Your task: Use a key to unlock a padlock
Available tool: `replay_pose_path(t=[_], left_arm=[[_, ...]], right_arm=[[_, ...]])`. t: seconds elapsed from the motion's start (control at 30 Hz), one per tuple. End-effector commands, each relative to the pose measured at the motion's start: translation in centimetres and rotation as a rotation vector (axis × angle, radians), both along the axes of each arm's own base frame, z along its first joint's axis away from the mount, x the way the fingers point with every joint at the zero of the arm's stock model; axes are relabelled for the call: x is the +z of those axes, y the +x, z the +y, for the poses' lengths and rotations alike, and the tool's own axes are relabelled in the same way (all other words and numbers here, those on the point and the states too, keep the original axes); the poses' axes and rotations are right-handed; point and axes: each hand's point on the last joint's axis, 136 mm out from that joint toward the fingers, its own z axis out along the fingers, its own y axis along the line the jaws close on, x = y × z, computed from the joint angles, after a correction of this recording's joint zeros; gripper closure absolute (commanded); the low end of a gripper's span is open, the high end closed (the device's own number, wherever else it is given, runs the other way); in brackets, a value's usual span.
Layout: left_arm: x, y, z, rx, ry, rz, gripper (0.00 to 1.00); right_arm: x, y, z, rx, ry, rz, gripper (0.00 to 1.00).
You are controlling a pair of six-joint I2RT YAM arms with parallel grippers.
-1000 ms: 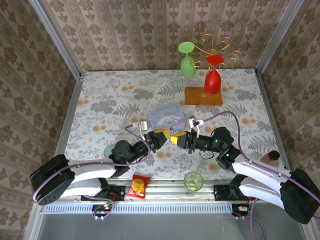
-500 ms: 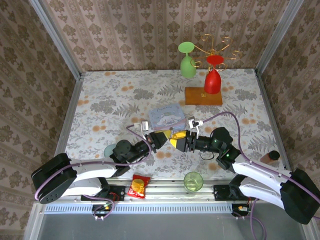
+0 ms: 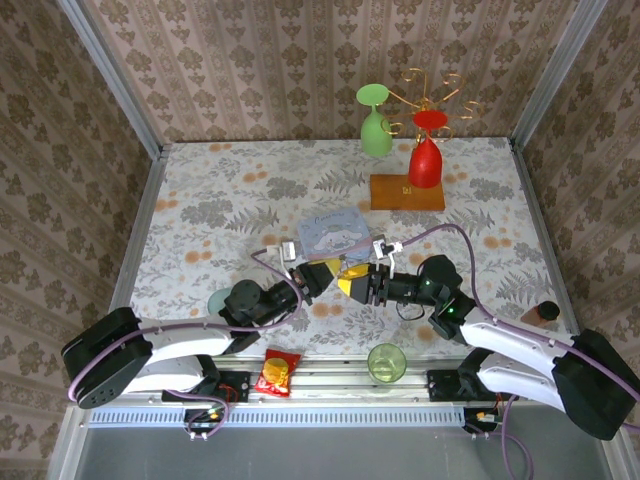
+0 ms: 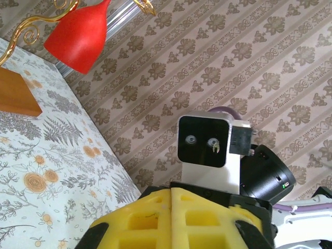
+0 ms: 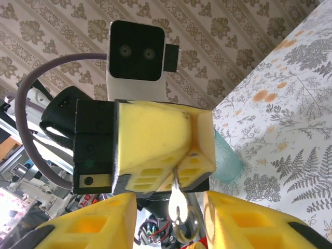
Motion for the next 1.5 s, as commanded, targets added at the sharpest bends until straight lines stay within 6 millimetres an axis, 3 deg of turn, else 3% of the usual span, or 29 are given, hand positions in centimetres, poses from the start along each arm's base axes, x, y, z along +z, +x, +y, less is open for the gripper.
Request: replay_pose_path(t=[0.0, 0.17, 0.5, 0.53, 0.57, 0.63, 0.67, 0.7, 0.9, 1.03, 1.23, 1.33, 1.47], left_arm=[[2.5, -0.1, 0.5, 0.009, -0.078, -0.033, 1.00], [2.3, -0.2, 0.3, 0.003, -0.074, -0.027, 1.00], [2.1, -0.6, -0.1, -0.025, -0.061, -0.036, 1.00], [1.9, -0.5, 0.0, -0.019, -0.058, -0.031, 0.92], [1.7, -0.3, 0.2, -0.004, -0.055, -0.022, 0.69], [1.1, 0.2, 0.7, 0.028, -0.042, -0.004, 0.36], [0.8, 0.4, 1.0, 0.045, -0.027, 0.003, 0.03], [0.4, 0.7, 1.3, 0.061, -0.007, 0.010, 0.00], [-4.7, 2.5, 3.7, 0.228, 0.302, 0.136, 0.00], [-8.0, 3.0, 4.5, 0.267, 0.595, 0.156, 0.00], [-12.0, 3.4, 1.3, 0.170, 0.726, 0.183, 0.00], [-13.9, 4.1, -0.2, 0.144, 0.732, 0.216, 0.02], [-16.2, 5.7, -2.2, 0.120, 0.741, 0.254, 0.13]], right_arm=[[1.1, -0.4, 0.2, 0.019, 0.033, -0.042, 0.66], [1.1, -0.5, 0.2, 0.017, 0.034, -0.044, 0.81], [1.0, -0.5, -0.2, -0.001, 0.027, -0.052, 0.98], [0.8, -0.5, -0.3, -0.005, 0.016, -0.050, 0.99], [0.5, -0.5, -0.4, -0.011, 0.001, -0.046, 1.00], [-0.4, -0.5, -0.6, -0.025, -0.044, -0.032, 1.00], [-0.9, -0.4, -0.8, -0.037, -0.077, -0.025, 1.00], [-1.3, -0.4, -1.0, -0.045, -0.106, -0.019, 1.00], [-4.7, 0.5, -2.7, -0.113, -0.228, 0.075, 1.00], [-8.4, 2.0, -4.5, -0.217, -0.387, 0.183, 1.00], [-13.1, 4.5, -8.9, -0.397, -0.540, 0.394, 1.00], [-13.8, 4.8, -10.0, -0.434, -0.578, 0.412, 1.00], [-13.9, 4.7, -10.5, -0.443, -0.606, 0.399, 1.00]])
